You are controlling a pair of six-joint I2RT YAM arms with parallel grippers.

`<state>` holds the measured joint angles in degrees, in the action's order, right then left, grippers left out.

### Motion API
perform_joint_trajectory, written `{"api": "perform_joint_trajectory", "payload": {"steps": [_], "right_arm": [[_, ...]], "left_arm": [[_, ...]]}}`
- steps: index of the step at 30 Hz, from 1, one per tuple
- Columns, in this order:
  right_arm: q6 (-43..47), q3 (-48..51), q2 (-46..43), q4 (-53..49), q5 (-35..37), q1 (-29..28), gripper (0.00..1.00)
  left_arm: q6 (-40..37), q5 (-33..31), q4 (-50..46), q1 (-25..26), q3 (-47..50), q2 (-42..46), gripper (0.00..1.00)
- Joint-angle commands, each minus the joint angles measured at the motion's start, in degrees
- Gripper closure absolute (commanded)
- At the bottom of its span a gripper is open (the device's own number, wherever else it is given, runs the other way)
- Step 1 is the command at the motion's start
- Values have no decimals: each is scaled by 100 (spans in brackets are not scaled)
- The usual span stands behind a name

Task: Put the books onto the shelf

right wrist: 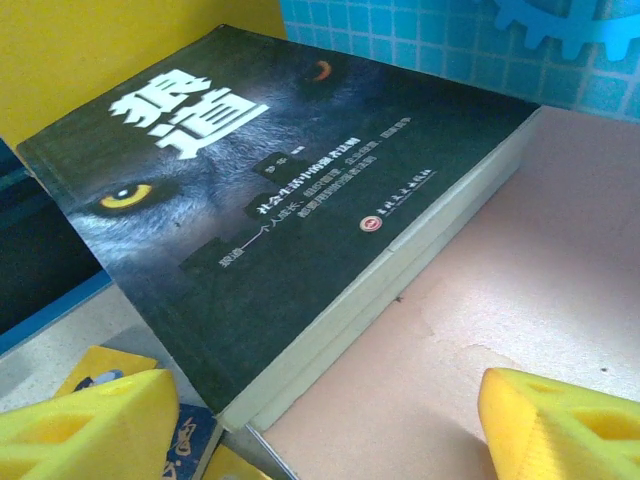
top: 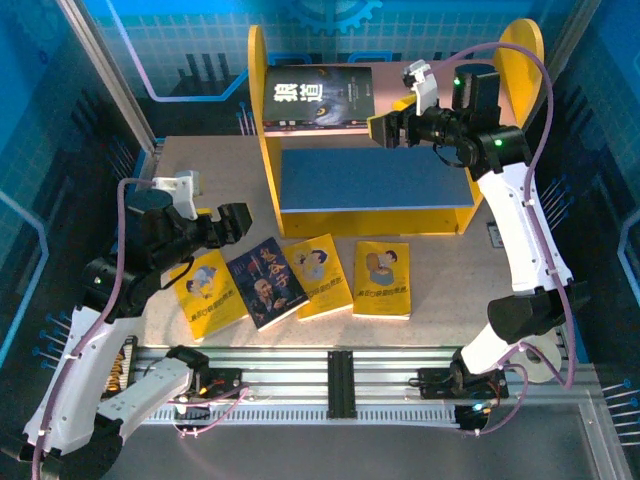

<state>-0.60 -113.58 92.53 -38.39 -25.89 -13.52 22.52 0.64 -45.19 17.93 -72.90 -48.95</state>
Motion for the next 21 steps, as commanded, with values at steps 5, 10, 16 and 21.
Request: {"api": "perform_joint_trajectory", "payload": {"steps": [5, 10, 16, 21], "right_arm": [[-72, 85, 7, 174, -230, -4, 24], [-60, 67, 49, 190, -294, -45, 28], [-44, -3, 116, 192, -320, -140, 31], [-3, -121, 224, 135, -328, -212, 33]], "left_arm": [[94, -97, -17, -18, 39, 64, 6], [94, -100, -14, -18, 48, 70, 6], [94, -100, -3, -18, 64, 78, 6], [83, -114, -7, -22, 83, 85, 6]]}}
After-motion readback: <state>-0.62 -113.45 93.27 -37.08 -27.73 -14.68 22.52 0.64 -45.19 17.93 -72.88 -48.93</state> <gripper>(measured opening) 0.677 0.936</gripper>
